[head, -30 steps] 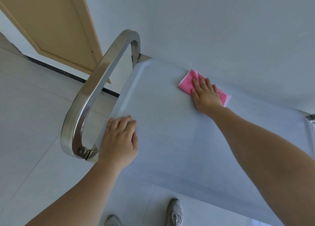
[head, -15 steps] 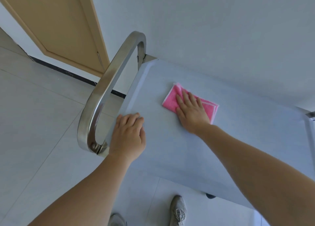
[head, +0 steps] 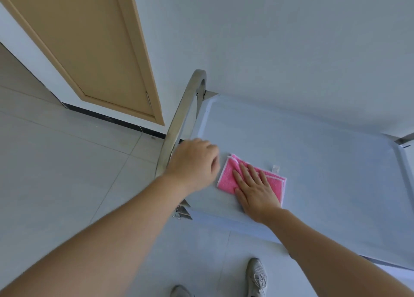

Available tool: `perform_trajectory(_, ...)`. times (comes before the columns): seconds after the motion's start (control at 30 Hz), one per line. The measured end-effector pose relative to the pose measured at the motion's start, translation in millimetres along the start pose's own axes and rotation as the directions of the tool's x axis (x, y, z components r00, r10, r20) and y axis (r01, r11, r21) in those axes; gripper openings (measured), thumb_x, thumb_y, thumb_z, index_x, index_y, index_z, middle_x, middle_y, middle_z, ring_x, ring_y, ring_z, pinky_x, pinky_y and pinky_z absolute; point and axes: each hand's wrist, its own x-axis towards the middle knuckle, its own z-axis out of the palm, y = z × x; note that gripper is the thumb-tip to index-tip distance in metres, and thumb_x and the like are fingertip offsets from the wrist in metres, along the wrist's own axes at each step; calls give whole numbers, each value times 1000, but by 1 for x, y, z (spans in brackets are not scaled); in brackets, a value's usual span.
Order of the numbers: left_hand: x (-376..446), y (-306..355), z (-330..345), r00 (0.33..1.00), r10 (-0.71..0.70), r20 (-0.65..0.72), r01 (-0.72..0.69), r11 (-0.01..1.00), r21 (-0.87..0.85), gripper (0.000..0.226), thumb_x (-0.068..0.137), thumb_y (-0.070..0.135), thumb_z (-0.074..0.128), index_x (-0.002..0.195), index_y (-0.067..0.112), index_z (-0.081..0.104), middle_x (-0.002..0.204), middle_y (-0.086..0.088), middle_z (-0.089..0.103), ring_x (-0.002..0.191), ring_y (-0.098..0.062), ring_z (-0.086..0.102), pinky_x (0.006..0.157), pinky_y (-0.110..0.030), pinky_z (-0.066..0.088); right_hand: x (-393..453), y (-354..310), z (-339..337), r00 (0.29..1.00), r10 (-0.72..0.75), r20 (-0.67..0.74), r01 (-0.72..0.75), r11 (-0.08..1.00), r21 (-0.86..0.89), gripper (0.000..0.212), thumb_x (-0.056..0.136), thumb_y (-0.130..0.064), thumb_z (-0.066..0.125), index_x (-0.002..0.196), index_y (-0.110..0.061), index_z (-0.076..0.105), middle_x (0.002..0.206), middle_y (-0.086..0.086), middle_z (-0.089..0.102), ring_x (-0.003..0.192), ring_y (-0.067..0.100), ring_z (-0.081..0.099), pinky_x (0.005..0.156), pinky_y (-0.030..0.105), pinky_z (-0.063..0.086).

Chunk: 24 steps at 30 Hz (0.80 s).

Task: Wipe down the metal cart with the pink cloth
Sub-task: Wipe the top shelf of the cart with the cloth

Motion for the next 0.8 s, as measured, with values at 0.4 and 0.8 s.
perform_trajectory(0.4,41,-71,-15,933,-349,-85,332,929,-163,36,86,22,47,54,13,32,52,1,34,50,-19,29,45,-25,18,7,-2,-4,976,-219,17,220,975,-32,54,91,-53,-6,140,-36,-22,151,-11,-24,138,16,-28,111,40,-22)
perform_trajectory(0.8,34,-74,-3,887,-433,-158,345,851,-397,39,89,20,54,57,8,37,47,-1,35,47,-21,34,44,-32,29,160,40,-46,975,-211,-67,206,976,-75,56,94,-50,4,146,-34,-11,157,-8,-11,145,18,-6,117,42,-5)
